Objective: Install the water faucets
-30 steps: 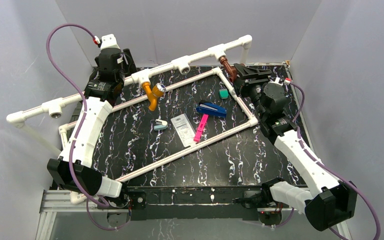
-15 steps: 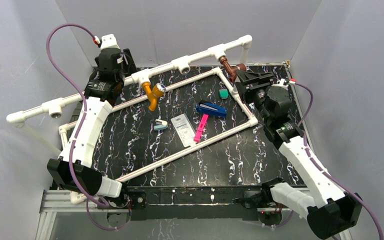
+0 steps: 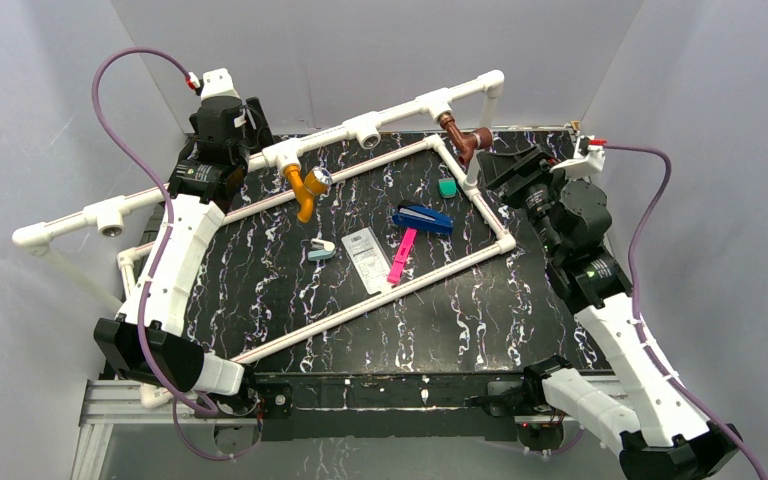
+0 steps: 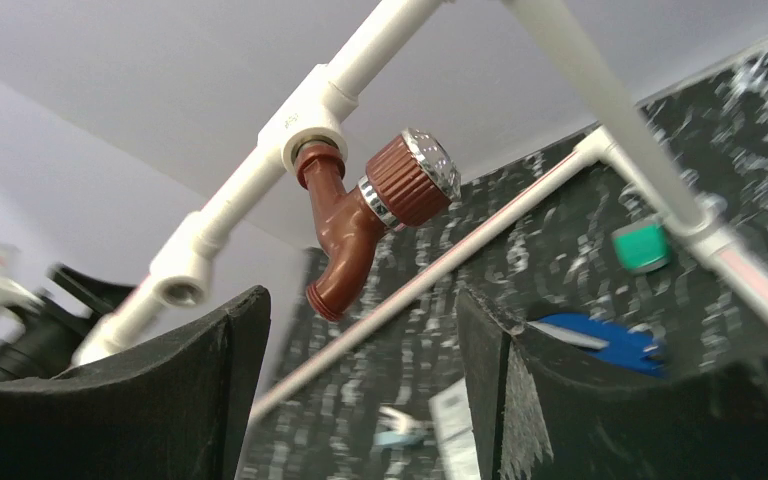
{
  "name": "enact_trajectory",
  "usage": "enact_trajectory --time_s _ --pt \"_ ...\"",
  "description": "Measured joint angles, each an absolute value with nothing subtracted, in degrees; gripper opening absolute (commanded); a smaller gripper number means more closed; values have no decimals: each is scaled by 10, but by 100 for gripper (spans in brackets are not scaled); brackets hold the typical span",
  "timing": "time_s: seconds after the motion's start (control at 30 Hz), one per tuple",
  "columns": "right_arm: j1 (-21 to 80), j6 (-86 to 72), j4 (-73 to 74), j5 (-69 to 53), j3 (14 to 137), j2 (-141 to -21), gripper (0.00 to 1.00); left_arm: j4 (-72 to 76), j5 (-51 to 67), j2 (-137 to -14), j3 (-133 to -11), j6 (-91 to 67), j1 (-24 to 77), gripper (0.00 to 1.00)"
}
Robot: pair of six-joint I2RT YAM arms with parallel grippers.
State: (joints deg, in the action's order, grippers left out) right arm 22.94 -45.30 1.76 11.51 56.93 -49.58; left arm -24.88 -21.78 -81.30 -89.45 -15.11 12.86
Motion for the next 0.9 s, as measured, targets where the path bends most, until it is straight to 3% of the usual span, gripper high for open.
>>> enact_trajectory --time_s 0.53,0.9 --pt "229 247 33 -10 532 -456 82 -247 -215 -813 -893 -151 129 69" --pt "229 557 -87 -41 474 -495 83 -237 -211 -809 -886 -152 129 69"
